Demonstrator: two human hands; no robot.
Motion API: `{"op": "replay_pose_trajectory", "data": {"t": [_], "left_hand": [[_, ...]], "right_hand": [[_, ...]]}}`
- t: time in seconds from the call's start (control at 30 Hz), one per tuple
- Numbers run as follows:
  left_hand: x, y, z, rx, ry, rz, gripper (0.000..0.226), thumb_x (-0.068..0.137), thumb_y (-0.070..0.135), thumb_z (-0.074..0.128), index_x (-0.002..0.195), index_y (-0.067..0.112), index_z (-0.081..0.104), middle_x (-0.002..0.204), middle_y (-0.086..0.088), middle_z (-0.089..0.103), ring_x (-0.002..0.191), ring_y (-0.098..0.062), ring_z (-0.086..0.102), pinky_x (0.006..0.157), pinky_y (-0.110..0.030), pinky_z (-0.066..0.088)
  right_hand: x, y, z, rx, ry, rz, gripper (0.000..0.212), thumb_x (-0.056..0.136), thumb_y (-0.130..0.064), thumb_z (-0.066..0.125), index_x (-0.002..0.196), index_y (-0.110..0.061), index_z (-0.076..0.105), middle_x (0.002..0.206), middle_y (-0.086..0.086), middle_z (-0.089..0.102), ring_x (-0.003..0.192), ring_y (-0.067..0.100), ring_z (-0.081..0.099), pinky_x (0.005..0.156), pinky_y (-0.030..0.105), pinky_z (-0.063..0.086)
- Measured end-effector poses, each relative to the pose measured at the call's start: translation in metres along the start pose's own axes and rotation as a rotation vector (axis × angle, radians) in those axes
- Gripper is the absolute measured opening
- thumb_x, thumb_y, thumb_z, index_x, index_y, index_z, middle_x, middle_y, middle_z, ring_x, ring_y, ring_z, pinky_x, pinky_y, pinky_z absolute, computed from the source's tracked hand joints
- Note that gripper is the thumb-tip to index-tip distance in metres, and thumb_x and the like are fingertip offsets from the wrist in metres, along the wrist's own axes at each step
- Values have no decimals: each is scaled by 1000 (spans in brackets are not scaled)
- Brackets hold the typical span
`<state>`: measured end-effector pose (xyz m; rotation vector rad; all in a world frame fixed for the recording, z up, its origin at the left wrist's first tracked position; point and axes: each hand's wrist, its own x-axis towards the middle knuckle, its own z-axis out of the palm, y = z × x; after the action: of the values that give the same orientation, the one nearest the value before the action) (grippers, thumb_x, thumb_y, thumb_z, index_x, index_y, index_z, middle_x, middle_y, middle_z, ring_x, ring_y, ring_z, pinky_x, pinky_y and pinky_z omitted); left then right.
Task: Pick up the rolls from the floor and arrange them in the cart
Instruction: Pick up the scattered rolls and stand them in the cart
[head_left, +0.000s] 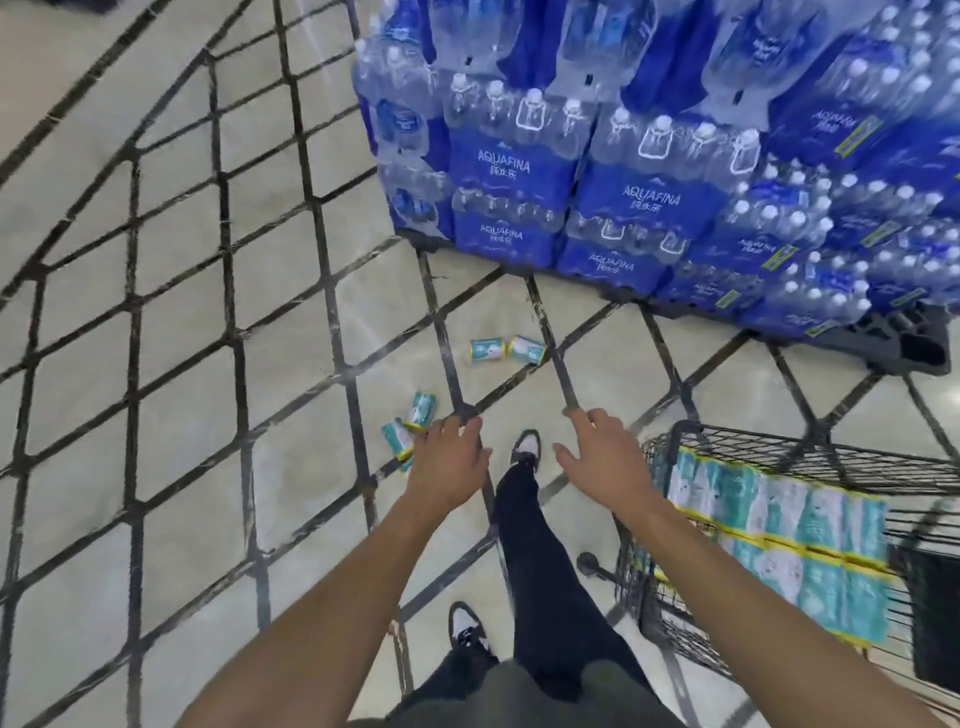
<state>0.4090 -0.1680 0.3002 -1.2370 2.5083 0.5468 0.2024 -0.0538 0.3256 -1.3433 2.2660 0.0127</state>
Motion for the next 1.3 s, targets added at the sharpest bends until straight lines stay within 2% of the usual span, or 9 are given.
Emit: {"op": "replay_pose_trajectory", "data": {"t": [0.23, 0.37, 0.53, 0.63, 0.77, 0.87, 1.0, 1.13, 1.3], "left_hand": [[187, -23, 11, -3, -116, 0, 50, 97, 42, 48, 144, 23, 44, 128, -9, 54, 120, -35, 52, 98, -49, 45], [306, -41, 52, 2, -161, 1, 46, 91, 38, 51, 131, 15, 54, 118, -14, 58, 109, -39, 56, 90, -48, 47], [449, -66, 149, 80, -283, 30, 55, 89, 33, 54, 140, 16, 44, 129, -14, 53, 115, -39, 55, 93, -49, 46], [530, -93, 231, 141, -312, 78, 64, 86, 28, 57, 147, 15, 37, 137, -14, 47, 121, -39, 50, 97, -51, 46], [628, -124, 335, 204, -365, 75, 77, 82, 20, 63, 151, 15, 28, 147, -17, 37, 134, -41, 39, 112, -58, 32], [686, -148, 400, 255, -348, 77, 88, 84, 26, 69, 155, 12, 19, 155, -20, 26, 144, -43, 26, 117, -61, 22], [738, -170, 462, 357, -228, 122, 108, 73, 36, 80, 154, 5, 15, 151, -26, 30, 143, -47, 27, 116, -63, 22], [780, -179, 474, 365, -75, 95, 93, 72, 29, 79, 146, 6, 28, 132, -25, 48, 119, -46, 49, 101, -57, 37], [782, -168, 442, 179, -210, 27, 84, 73, 38, 82, 137, 8, 35, 127, -20, 51, 115, -43, 53, 93, -50, 42]], "right_hand": [[193, 28, 14, 61, -124, 78, 58, 97, -48, 52, 148, -23, 39, 132, 12, 54, 122, 34, 50, 93, 47, 49], [314, 54, 52, 29, -185, 100, 67, 95, -49, 55, 152, -21, 33, 139, 15, 50, 125, 35, 48, 95, 47, 49], [462, 87, 149, -67, -278, 119, 81, 92, -54, 58, 156, -16, 24, 145, 20, 41, 128, 40, 45, 98, 49, 44], [546, 110, 228, -88, -287, 123, 82, 89, -54, 61, 152, -14, 28, 144, 21, 43, 128, 42, 46, 100, 49, 44], [642, 132, 336, -86, -281, 91, 88, 85, -52, 64, 155, -15, 26, 152, 22, 38, 138, 43, 38, 109, 51, 38], [705, 141, 404, -148, -317, 82, 103, 80, -57, 70, 159, -18, 17, 154, 19, 33, 144, 42, 30, 116, 55, 30], [758, 151, 470, -179, -303, 61, 111, 72, -43, 82, 157, -16, 16, 148, 21, 37, 138, 44, 37, 116, 57, 27], [785, 173, 493, -224, -101, 3, 92, 69, -20, 77, 148, -13, 31, 127, 22, 51, 113, 44, 55, 92, 50, 43], [769, 172, 467, -76, -178, 97, 92, 69, -30, 81, 146, -13, 32, 126, 19, 54, 112, 42, 58, 87, 48, 47]]}}
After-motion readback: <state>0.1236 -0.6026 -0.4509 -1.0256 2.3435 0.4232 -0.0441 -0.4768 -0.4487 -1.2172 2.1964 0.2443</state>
